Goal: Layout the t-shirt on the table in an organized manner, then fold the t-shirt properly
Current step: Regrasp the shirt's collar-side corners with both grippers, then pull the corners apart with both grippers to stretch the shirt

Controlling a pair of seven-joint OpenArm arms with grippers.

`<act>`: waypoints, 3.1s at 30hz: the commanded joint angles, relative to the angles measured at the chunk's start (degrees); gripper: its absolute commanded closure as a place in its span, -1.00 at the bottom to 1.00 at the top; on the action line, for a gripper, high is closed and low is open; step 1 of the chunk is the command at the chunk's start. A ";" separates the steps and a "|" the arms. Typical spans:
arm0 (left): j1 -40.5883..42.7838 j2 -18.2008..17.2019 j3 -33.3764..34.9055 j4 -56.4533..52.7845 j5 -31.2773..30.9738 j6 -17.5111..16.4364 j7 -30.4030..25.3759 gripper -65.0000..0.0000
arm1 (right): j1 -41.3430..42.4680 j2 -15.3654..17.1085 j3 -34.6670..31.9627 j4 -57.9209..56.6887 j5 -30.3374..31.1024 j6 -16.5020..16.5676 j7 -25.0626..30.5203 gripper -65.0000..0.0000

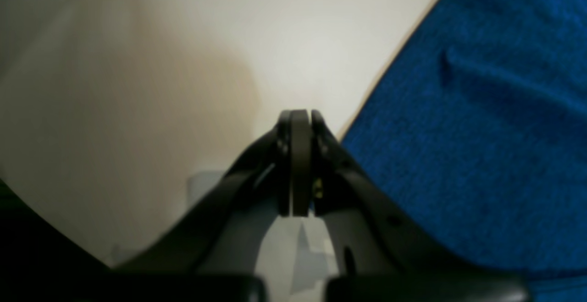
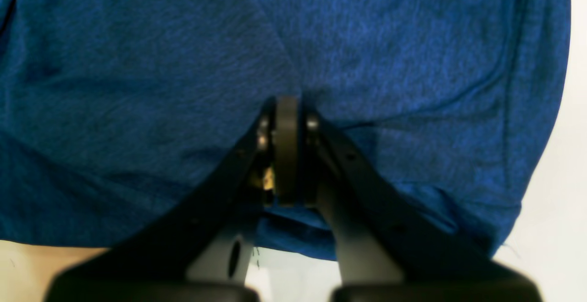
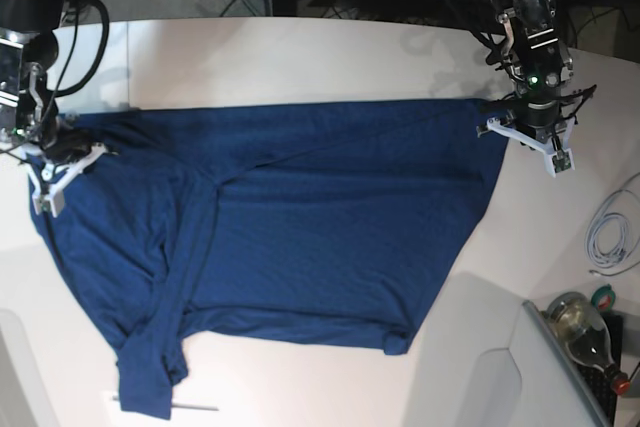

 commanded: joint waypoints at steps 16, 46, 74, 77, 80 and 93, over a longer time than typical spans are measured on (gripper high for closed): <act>-0.57 -0.57 -0.21 0.14 0.36 0.37 -1.04 1.00 | -13.17 -0.35 0.91 24.62 0.91 0.15 -9.14 0.97; -1.28 -2.24 -0.21 -0.03 0.36 0.37 -1.04 1.00 | -6.67 -1.32 0.47 15.39 0.56 0.15 -8.87 0.08; -1.80 -2.59 -0.21 0.14 0.45 0.37 -1.04 1.00 | -26.71 -0.18 0.56 42.99 0.91 1.38 -18.46 1.00; -1.89 -2.59 -0.21 0.14 0.45 0.37 -1.04 1.00 | -27.94 -0.79 0.56 42.90 0.91 4.72 -18.54 1.00; -1.89 -2.59 -0.12 0.14 0.45 0.37 -1.04 1.00 | -27.77 -2.11 0.91 40.53 0.56 5.60 -18.28 1.00; -1.98 -2.59 0.41 0.06 0.45 0.37 -1.12 1.00 | -24.95 0.00 3.11 30.77 0.56 5.34 -15.38 0.93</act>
